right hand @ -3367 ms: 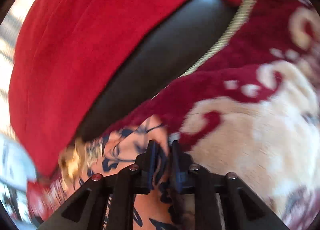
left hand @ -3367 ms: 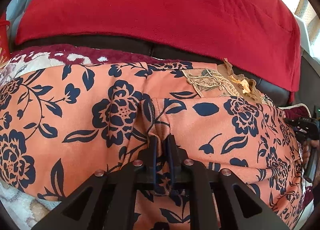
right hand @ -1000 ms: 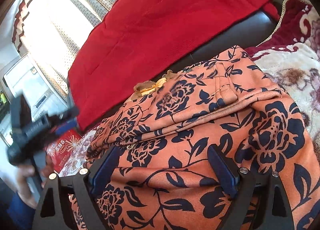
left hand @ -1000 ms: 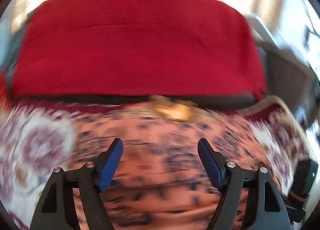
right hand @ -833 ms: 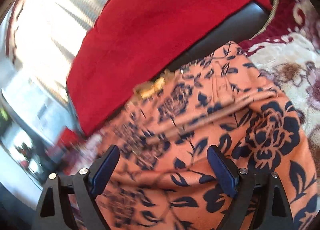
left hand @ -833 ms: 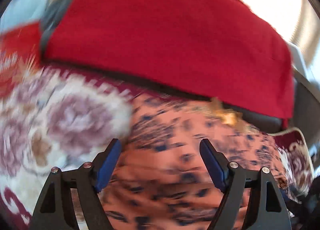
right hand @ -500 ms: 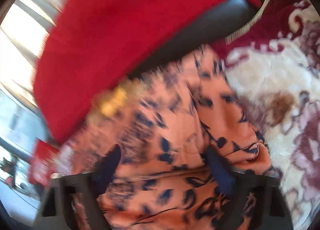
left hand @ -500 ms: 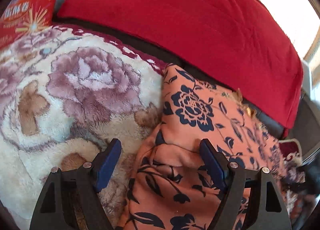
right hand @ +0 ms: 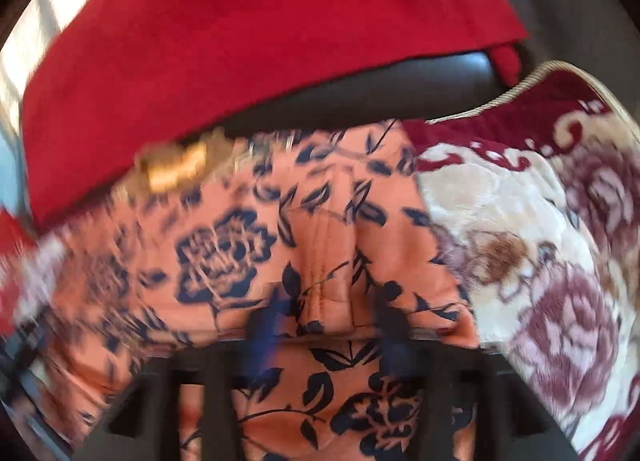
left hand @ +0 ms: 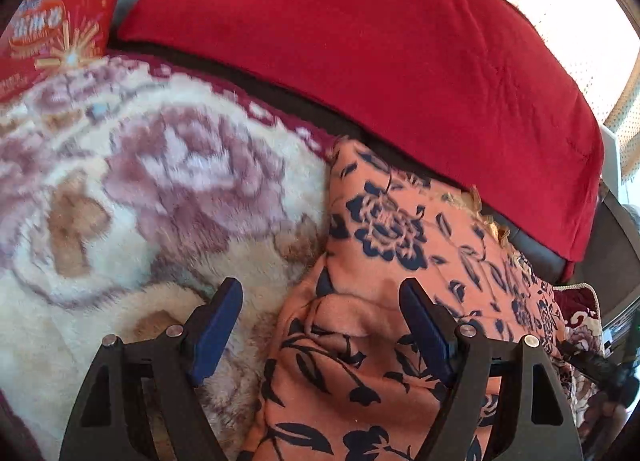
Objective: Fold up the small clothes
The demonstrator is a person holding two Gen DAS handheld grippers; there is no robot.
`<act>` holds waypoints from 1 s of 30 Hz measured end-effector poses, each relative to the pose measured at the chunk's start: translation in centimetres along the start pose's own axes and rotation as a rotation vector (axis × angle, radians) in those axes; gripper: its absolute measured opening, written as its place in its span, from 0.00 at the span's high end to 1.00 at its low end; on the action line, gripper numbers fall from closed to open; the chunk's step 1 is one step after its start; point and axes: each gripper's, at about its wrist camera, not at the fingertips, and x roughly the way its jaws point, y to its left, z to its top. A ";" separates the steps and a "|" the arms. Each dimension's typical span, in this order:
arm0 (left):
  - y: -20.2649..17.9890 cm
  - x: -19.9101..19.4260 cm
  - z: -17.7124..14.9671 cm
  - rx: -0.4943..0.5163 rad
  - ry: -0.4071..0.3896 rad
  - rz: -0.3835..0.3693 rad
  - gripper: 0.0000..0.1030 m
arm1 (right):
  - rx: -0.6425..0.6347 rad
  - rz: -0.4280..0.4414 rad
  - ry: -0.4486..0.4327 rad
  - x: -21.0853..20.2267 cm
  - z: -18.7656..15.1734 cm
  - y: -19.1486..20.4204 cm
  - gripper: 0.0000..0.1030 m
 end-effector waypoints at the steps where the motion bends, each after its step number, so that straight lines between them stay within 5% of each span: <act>1: -0.3 -0.4 0.3 0.012 -0.012 -0.005 0.21 | 0.016 0.003 -0.041 -1.1 0.3 -0.4 0.30; 4: -1.9 -1.8 2.0 0.018 -0.038 -0.091 0.21 | 0.010 0.069 -0.139 -4.3 1.4 -0.5 0.30; 7: -4.0 -1.0 3.8 0.064 -0.012 -0.153 0.21 | 0.038 0.270 -0.134 -4.4 2.8 -0.1 0.29; 10: -3.6 3.3 4.3 0.023 0.130 -0.071 0.25 | 0.071 0.370 -0.048 -1.1 3.0 0.0 0.26; 12: -1.9 6.5 3.8 0.008 0.266 0.061 0.52 | 0.135 0.343 0.060 2.8 2.5 -1.8 0.27; 13: -1.2 6.5 3.8 0.002 0.255 0.064 0.55 | 0.161 0.357 0.068 3.7 2.3 -2.6 0.30; 18: -1.8 3.5 5.7 0.041 0.138 0.050 0.50 | 0.128 0.386 -0.003 1.2 3.6 -3.0 0.30; 22: -1.8 8.1 5.2 0.125 0.273 0.123 0.47 | 0.126 0.453 -0.014 1.0 4.6 -2.9 0.17; 24: -2.4 7.8 5.4 0.157 0.234 0.145 0.47 | 0.161 0.391 0.083 3.7 4.4 -3.4 0.22; 28: -4.1 5.6 6.5 0.167 0.102 0.118 0.40 | 0.158 0.440 -0.006 1.4 5.5 -3.6 0.21; 30: -4.3 7.3 6.8 0.172 0.139 0.130 0.34 | 0.170 0.460 -0.018 1.9 6.2 -3.9 0.19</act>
